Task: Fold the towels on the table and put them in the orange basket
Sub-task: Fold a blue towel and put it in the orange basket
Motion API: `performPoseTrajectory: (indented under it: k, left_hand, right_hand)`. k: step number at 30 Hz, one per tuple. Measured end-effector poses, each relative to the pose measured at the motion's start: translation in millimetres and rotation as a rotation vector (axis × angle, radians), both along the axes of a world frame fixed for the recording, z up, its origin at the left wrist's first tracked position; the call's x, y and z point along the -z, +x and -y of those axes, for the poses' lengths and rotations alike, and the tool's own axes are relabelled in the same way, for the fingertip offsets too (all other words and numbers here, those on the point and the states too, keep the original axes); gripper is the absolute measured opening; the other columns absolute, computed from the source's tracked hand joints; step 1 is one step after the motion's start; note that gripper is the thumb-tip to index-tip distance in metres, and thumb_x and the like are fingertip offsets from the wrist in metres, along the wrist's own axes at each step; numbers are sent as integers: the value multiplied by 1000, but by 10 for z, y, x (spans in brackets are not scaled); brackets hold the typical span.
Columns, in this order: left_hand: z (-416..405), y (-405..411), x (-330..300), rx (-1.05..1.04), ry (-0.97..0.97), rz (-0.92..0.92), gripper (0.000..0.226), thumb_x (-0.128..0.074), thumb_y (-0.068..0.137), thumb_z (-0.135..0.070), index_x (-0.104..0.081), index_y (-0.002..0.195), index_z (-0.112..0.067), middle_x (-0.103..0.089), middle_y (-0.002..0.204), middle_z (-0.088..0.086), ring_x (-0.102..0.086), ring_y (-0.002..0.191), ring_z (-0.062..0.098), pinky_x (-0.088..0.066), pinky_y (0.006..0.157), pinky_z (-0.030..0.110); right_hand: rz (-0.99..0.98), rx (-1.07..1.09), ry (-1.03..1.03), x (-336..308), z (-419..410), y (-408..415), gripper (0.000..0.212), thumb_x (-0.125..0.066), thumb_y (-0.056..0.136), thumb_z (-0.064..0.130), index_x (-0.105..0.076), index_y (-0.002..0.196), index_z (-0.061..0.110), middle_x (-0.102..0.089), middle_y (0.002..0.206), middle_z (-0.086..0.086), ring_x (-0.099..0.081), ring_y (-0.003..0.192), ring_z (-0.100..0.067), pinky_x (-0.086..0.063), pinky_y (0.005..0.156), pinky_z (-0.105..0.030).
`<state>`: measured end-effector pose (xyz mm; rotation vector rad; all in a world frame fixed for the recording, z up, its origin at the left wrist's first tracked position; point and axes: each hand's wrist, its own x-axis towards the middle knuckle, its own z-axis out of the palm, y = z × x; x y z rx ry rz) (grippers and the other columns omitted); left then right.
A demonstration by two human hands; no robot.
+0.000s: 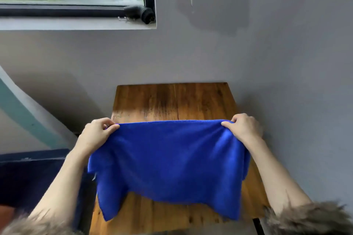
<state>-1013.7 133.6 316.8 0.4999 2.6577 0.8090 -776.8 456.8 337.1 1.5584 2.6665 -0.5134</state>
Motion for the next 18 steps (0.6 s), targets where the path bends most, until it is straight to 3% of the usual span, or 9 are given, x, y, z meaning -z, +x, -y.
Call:
performPoseTrajectory:
  k: [3,6,12,18]
  left_hand:
    - [-106,-64,327,-1,-65,-22,10,-61,88,-34,-64,78,-32,-66,87,2,-59,94,28,-48,77,37]
    - [-245,-230,596,5,-152,-76,13,-57,91,-30,-67,95,-23,-68,98,5,-58,96,30,-43,73,34]
    - [-649,-774,1134,38,-179,-134,21,-47,94,-17,-64,106,-23,-68,110,1,-59,101,29,-41,76,34]
    - [-769,-1058,1745,89,-136,-217,26,-49,90,-13,-62,112,-17,-67,107,5,-59,99,30,-47,80,41]
  right_hand:
    - [59,-34,-40,399,-79,-146,23,-56,91,38,-63,96,16,-66,103,-9,-60,97,-31,-46,79,-34]
    - [62,-109,4,751,-214,-328,22,-50,96,29,-62,103,13,-66,107,-12,-59,100,-31,-43,89,-37]
    - [23,-179,193,1327,-542,-827,25,-46,97,23,-63,109,9,-63,107,-14,-56,100,-30,-39,86,-41]
    - [-6,-183,129,1857,-681,-1103,35,-48,96,21,-55,127,7,-55,129,-16,-48,120,-33,-38,101,-45]
